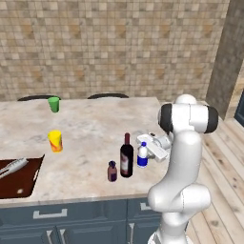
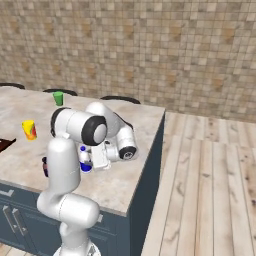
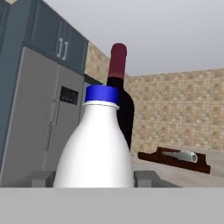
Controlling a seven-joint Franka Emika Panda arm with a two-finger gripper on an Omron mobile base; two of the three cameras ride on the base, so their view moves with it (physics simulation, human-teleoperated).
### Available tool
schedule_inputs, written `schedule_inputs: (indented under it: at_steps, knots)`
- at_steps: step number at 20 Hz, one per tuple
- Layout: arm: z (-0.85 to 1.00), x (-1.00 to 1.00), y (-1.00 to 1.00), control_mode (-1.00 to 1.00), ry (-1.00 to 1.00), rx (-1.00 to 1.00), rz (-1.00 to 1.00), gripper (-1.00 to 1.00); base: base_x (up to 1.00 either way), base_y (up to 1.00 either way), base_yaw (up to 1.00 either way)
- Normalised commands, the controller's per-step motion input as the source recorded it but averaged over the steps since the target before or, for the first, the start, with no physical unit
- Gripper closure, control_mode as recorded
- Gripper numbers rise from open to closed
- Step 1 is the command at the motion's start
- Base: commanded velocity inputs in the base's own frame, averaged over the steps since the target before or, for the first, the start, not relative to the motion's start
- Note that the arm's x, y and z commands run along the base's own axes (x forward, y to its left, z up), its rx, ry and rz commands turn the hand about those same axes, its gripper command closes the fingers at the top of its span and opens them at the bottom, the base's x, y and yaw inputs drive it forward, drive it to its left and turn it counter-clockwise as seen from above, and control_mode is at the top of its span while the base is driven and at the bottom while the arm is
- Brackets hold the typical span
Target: Place the drinks on the dining counter in a tight cluster.
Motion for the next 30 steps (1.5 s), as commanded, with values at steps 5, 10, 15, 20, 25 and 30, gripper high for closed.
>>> schedule_inputs:
  at_steps: [5, 10, 15, 20, 25, 30]
  knots:
    - [-0.43, 0.09, 0.06, -1.00, 0.00, -0.06, 0.00, 1.00, 0.00, 0.00, 0.00]
    - [-0.47, 0.02, 0.00, -1.00, -0.01, -0.03, 0.00, 1.00, 0.00, 0.00, 0.00]
    - [-0.44, 0.17, 0.00, -1.00, 0.00, -0.01, 0.00, 1.00, 0.00, 0.00, 0.00]
    - [-0.45, 0.13, -0.04, -1.00, 0.00, 0.00, 0.00, 1.00, 0.00, 0.00, 0.00]
    - [-0.47, 0.07, -0.08, -1.00, 0.00, 0.00, 0.00, -1.00, 0.00, 0.00, 0.00]
    - [-0.38, 0.00, -0.11, -1.00, -0.04, 0.00, 0.00, -1.00, 0.00, 0.00, 0.00]
